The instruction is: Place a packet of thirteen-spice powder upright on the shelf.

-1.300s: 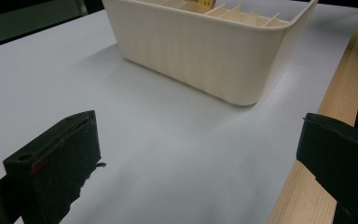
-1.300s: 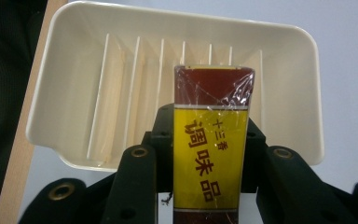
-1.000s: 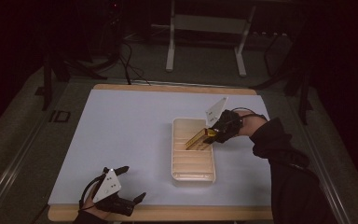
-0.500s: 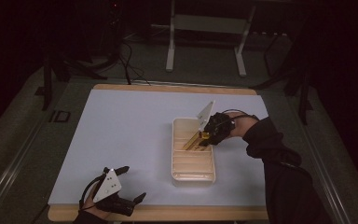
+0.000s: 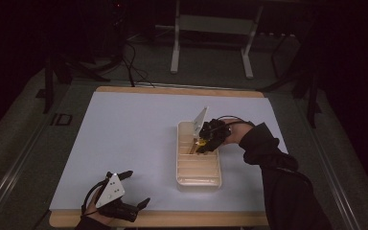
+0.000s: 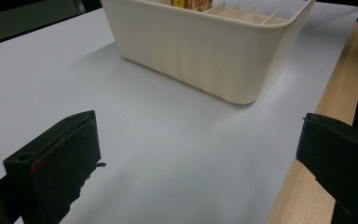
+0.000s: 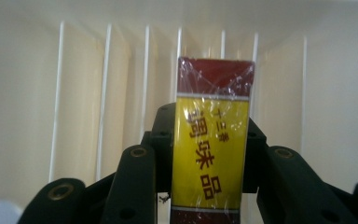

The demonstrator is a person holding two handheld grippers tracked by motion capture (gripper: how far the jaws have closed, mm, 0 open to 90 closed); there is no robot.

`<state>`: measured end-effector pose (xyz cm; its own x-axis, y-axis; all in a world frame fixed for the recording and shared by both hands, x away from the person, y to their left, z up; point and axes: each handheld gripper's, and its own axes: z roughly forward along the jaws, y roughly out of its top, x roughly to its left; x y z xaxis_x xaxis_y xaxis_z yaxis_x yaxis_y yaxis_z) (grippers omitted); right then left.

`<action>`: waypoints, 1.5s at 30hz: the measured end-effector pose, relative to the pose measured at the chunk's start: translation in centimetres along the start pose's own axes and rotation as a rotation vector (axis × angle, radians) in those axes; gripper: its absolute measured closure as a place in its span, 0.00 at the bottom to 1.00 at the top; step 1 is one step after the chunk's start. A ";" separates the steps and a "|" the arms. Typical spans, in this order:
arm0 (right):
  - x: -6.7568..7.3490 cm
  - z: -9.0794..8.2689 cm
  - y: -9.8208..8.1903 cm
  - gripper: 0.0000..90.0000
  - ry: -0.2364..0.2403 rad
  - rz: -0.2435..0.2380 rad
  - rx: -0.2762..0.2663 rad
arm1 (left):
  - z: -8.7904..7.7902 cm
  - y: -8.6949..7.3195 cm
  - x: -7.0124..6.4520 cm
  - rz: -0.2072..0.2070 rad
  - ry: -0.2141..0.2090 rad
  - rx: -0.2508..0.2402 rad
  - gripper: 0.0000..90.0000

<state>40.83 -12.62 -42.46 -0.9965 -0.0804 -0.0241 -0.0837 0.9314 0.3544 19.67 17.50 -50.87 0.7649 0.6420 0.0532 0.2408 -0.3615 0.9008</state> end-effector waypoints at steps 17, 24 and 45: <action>0.1 0.5 0.2 0.62 -0.025 0.017 -0.062 | 0.0 0.0 0.0 0.002 0.001 0.003 0.00; 0.1 -1.4 -0.2 0.32 -0.085 0.080 -0.117 | 0.1 0.0 0.0 0.002 0.001 0.004 0.00; 0.3 -5.9 -4.2 0.13 -0.214 0.316 -0.260 | 0.0 0.0 0.0 -0.003 0.002 0.005 0.00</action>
<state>40.89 -18.65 -38.48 -0.9540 0.2936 -0.0606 0.2011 0.7765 0.5971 19.62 17.49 -50.89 0.7627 0.6446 0.0519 0.2456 -0.3630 0.8988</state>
